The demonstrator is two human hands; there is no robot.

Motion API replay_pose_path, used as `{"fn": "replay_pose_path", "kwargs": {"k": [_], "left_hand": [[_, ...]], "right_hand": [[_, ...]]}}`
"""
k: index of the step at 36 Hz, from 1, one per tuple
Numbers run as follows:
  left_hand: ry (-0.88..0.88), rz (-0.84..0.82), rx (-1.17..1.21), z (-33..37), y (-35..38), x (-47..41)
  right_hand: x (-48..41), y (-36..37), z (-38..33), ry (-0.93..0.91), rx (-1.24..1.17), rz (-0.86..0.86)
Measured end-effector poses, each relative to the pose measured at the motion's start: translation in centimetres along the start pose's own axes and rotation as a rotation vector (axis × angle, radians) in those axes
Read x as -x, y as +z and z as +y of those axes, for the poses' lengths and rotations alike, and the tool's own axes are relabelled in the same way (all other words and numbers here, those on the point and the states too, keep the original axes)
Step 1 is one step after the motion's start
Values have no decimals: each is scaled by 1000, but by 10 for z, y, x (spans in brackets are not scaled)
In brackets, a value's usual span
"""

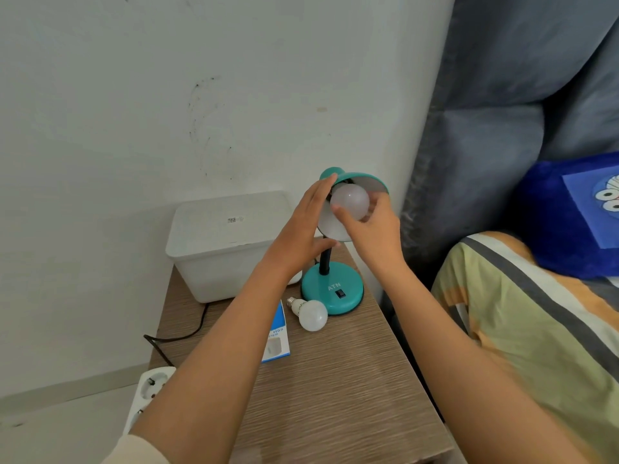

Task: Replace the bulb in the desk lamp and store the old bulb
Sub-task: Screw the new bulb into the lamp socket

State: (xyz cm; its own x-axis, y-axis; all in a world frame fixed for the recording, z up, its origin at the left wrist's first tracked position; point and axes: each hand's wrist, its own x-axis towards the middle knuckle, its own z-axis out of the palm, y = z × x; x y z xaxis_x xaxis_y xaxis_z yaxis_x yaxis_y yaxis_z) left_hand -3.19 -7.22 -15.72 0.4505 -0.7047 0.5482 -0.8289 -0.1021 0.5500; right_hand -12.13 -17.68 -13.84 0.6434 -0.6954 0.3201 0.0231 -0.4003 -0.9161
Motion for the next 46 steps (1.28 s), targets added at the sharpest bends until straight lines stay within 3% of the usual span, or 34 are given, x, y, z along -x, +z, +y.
{"fn": "replay_pose_path", "kwargs": {"k": [2,6,11,16,21,24,26,30,36,41,46], "left_hand": [[-2,3,-6,1,0,1],[0,0,-5,2,0,0],[0,5,-3,3,-1,1],[0,-1,-2,2,1,0],[-8,4,-8,1,-1,1],[-8,2,-4,0,1,0],[-9,9,0,-1,1,-1],[-4,5,0,1,0,-1],[-6,10,0,1,2,0],[-12,3,-14,1,-1,1],[-21,5,4,1,2,1]], "right_hand": [[-1,-1,0,64,-58,-3],[1,2,1,-57,11,29],[-1,0,3,143,-117,-17],[5,5,2,-114,70,34],[-1,-1,1,92,-51,-23],[0,0,0,-42,14,-30],[-2,2,1,-33,26,-27],[-8,0,0,190,-114,-64],[3,4,0,-162,153,31],[-2,-3,-1,85,-36,-5],[3,3,-1,-123,118,6]]}}
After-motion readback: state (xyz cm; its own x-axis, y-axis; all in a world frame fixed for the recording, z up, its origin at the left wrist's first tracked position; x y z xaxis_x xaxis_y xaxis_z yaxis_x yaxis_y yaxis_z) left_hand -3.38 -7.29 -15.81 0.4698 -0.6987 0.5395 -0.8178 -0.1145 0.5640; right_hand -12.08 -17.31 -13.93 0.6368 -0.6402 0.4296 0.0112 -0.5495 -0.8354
